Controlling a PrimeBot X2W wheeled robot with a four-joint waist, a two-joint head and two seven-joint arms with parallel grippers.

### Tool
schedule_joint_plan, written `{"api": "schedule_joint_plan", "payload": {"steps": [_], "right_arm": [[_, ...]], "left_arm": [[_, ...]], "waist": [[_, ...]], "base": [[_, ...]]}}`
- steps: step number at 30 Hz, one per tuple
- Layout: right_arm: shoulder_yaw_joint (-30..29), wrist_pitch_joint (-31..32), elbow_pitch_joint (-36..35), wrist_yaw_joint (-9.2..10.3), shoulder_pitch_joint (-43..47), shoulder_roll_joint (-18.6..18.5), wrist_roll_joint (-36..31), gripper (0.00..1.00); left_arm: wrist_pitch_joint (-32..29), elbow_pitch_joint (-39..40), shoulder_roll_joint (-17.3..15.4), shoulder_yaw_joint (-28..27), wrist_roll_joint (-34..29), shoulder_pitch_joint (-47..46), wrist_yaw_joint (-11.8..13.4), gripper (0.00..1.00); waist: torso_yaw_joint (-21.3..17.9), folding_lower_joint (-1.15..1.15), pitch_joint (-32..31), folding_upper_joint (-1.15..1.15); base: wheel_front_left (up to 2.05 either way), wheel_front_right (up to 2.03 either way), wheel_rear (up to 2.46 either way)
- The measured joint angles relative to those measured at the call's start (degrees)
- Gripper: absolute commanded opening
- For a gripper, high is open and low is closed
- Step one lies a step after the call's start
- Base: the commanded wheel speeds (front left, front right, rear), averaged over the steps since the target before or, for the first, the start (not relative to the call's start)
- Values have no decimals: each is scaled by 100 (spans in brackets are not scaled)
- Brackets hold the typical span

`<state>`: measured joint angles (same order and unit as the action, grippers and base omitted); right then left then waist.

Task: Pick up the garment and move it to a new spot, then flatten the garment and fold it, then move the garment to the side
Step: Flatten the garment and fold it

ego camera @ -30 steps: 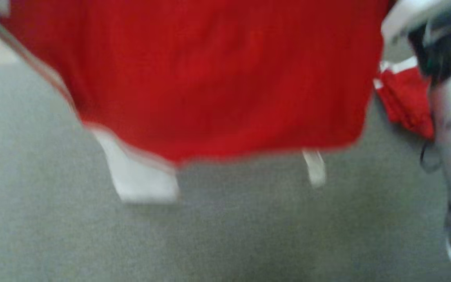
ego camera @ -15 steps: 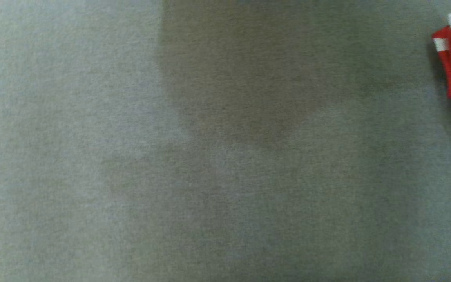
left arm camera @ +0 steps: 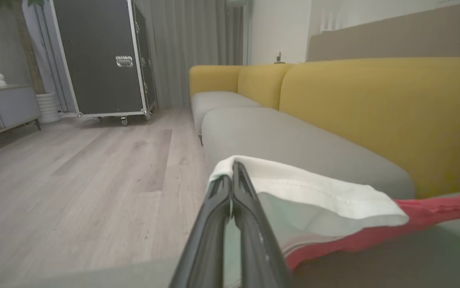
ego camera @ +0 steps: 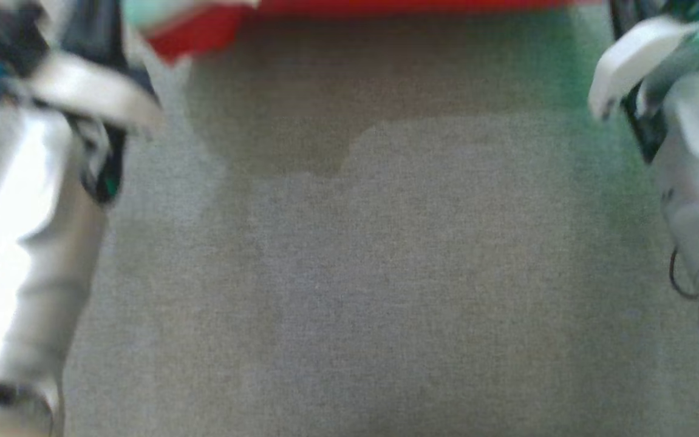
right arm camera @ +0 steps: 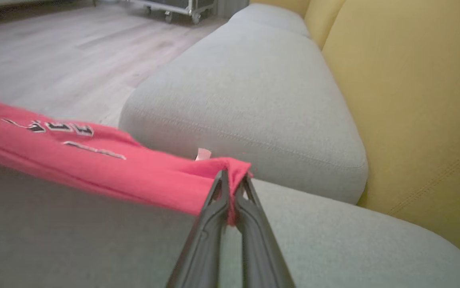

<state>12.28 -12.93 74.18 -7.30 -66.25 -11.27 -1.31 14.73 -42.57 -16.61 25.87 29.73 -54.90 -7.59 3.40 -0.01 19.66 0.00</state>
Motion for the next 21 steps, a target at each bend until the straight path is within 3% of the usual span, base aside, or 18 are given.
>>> {"api": "schedule_joint_plan", "payload": {"steps": [4,13,21], "right_arm": [[621,185,45,0,500,-20,279,0],[2086,616,-88,0,1491,-97,1214,0],[3642,1401,-1268,0,2383,-798,2772,0]], "left_arm": [[-10,324,-414,609,255,861,0,0],[-704,1201,-1240,1597,910,2159,0,0],[-1483,2331,-1992,1941,1594,3218,0,0]], "waist": [[34,-1,-346,0],[80,-1,-1103,0],[56,0,-1803,1]], "base": [[0,0,0],[0,0,0],[0,0,0]]}}
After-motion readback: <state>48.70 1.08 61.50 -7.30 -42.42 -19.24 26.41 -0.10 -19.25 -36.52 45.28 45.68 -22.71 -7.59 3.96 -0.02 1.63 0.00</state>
